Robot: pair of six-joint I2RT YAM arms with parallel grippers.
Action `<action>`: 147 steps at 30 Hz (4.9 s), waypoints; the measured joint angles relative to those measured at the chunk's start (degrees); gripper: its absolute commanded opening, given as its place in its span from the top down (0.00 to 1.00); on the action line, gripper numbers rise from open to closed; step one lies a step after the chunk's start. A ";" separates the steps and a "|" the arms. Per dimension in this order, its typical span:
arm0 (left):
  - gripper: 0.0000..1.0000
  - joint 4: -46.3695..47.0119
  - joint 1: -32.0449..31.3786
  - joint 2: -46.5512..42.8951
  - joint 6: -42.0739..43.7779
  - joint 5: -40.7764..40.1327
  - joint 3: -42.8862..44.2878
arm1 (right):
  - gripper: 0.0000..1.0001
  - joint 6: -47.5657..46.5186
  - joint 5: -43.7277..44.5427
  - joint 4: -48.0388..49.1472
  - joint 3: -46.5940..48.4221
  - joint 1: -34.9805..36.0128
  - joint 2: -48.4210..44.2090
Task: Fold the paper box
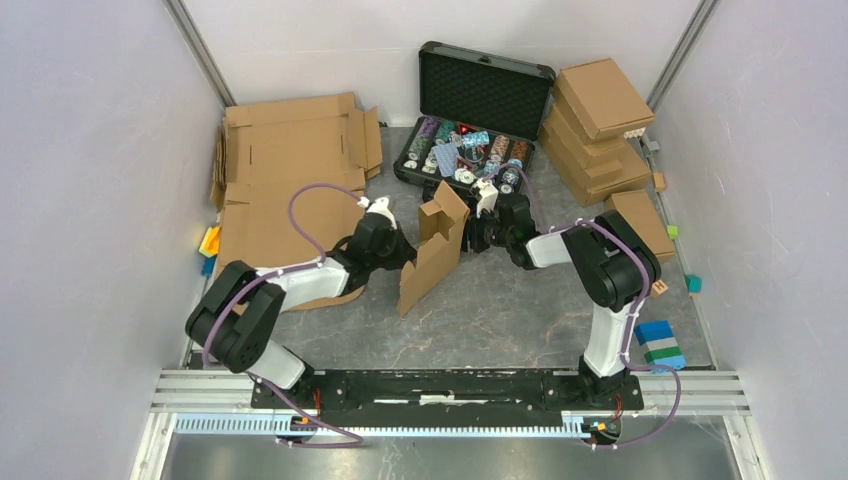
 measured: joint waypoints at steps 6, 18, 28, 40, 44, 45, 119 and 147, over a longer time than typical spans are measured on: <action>0.72 -0.07 7.74 -2.32 4.24 3.50 -1.18 | 0.67 -0.68 3.69 -3.50 -0.24 -0.04 -2.36; 0.98 -0.74 14.23 7.54 7.63 7.78 10.88 | 0.99 0.33 14.34 -5.05 -18.01 -1.86 -20.06; 0.98 -0.74 14.16 18.18 7.63 15.13 20.65 | 1.00 3.32 13.62 -0.74 -24.96 6.75 -24.13; 0.98 1.62 13.11 21.73 6.29 20.41 19.54 | 1.00 6.69 12.70 3.06 -18.67 8.35 -16.02; 0.98 2.95 13.07 21.88 5.51 20.74 17.73 | 1.00 6.73 12.70 3.28 -18.12 8.37 -15.39; 0.98 3.23 12.98 22.08 5.27 20.87 17.73 | 1.00 6.75 12.70 3.32 -18.03 8.37 -15.21; 0.57 18.69 0.87 -0.66 -3.15 9.57 -14.29 | 0.97 -0.44 16.37 -7.63 -16.79 7.63 -19.19; 0.14 29.05 -8.72 0.52 7.87 -10.01 -17.44 | 0.97 -0.46 16.13 -7.80 -15.96 7.63 -19.19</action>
